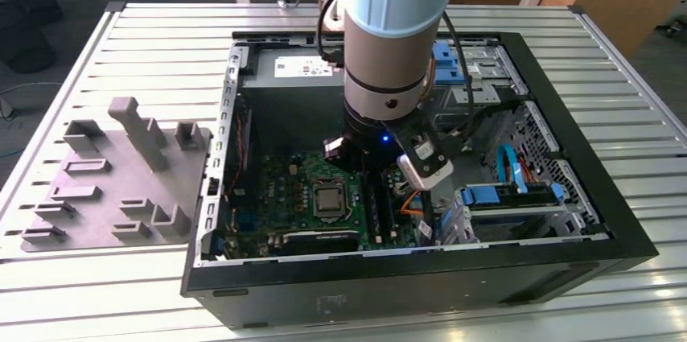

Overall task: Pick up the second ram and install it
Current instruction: 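Insert the second ram into the second slot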

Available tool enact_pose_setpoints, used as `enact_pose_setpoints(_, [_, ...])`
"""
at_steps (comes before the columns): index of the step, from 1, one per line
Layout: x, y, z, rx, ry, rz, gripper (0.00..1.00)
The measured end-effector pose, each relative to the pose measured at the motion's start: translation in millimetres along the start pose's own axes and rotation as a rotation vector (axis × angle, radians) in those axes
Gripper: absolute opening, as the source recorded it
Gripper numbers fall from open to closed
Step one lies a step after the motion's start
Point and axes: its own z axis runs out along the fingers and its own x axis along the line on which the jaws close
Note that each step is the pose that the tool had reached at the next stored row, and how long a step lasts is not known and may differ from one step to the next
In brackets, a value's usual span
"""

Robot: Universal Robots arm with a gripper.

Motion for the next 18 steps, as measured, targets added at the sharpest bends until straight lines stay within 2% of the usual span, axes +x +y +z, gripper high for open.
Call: enact_pose_setpoints(18, [-2.4,-0.1,0.2,0.0018,-0.0023,0.033,0.13])
